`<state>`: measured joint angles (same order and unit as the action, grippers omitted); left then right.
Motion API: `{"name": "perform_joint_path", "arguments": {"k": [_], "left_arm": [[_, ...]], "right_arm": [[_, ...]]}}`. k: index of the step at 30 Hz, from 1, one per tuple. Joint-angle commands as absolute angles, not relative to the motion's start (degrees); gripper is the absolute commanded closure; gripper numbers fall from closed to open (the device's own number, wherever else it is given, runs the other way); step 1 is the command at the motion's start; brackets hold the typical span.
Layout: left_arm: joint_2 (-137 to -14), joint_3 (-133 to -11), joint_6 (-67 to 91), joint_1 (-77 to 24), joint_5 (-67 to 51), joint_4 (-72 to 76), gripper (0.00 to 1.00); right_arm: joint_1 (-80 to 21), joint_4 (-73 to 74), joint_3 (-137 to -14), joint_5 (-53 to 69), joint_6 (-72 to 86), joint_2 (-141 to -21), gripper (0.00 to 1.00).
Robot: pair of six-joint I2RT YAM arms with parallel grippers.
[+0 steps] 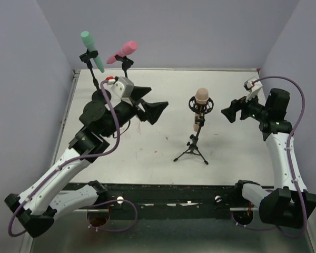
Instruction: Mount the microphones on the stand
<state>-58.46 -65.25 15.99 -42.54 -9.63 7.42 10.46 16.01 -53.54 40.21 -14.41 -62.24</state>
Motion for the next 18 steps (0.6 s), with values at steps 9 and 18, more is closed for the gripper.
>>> {"name": "perform_joint_path", "arguments": {"k": [9,18], "left_arm": [[-28.6,-38.3,2.0,-40.9,6.7,-13.2,0.02],[-23.6,-37.0,0.3,-40.8,9.8,-11.7,0.01]], "right_arm": [[10.5,72.8,-58.8,67.7,-69.1,-55.2,0.02],[9.6,62.2,-53.4,79.5,-57.2,-54.7,0.06]]}}
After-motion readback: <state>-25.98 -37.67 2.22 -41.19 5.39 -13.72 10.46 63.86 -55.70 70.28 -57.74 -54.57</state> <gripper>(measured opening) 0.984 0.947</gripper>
